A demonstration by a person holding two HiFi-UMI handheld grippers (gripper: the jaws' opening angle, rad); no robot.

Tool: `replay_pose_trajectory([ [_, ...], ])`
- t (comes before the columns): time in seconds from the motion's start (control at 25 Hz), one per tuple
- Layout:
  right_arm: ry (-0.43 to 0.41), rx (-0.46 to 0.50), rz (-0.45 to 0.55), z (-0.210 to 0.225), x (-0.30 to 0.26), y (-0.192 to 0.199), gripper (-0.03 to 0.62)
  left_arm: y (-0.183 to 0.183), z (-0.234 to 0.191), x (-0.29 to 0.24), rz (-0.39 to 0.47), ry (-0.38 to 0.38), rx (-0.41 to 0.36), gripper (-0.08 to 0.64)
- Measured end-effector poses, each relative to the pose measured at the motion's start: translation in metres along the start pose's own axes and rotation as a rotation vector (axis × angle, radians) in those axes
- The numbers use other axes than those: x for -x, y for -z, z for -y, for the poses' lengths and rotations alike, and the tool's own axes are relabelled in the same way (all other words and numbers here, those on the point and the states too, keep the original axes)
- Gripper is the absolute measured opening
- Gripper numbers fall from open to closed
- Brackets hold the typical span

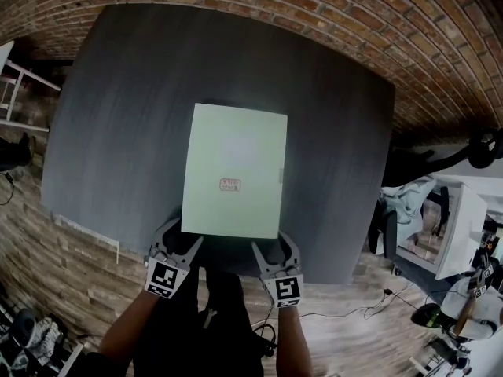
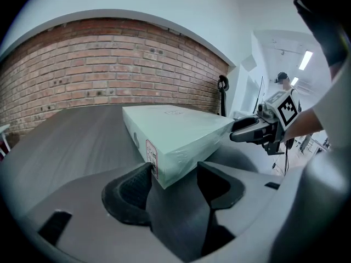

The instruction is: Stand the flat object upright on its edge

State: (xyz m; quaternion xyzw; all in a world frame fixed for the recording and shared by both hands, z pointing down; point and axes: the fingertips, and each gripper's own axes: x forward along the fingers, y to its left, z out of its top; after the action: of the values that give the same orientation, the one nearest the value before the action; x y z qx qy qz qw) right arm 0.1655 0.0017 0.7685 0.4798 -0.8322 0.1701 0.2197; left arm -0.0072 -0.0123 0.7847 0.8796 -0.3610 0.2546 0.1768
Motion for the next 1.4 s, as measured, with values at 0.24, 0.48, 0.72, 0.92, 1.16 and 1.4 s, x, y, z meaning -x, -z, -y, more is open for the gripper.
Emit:
replay_pose_trajectory([
  [0.24,-0.006,0.039,0.023,-0.009,0.009,-0.015,0.259,-0.011,-0.001,0.015,0.012,-0.013,-0.033,0.249],
  [0.48,0.015,0.045,0.092,-0.013,0.018,-0.036,0.259,-0.024,0.003,0.031,0.028,0.001,-0.034,0.249],
  [0.72,0.031,0.035,0.108,-0.014,0.027,-0.053,0.261,-0.037,0.005,0.041,0.036,0.008,-0.053,0.249],
  [0.92,0.033,0.052,0.12,-0.019,0.036,-0.066,0.261,-0.05,0.005,0.051,0.05,0.006,-0.051,0.249],
  [1.16,0.028,0.073,0.129,-0.022,0.043,-0.082,0.262,-0.065,0.003,0.061,0.059,0.015,-0.069,0.252],
  [1.4,0.031,0.073,0.127,-0.023,0.05,-0.098,0.262,-0.079,0.002,0.07,0.068,0.019,-0.076,0.255],
])
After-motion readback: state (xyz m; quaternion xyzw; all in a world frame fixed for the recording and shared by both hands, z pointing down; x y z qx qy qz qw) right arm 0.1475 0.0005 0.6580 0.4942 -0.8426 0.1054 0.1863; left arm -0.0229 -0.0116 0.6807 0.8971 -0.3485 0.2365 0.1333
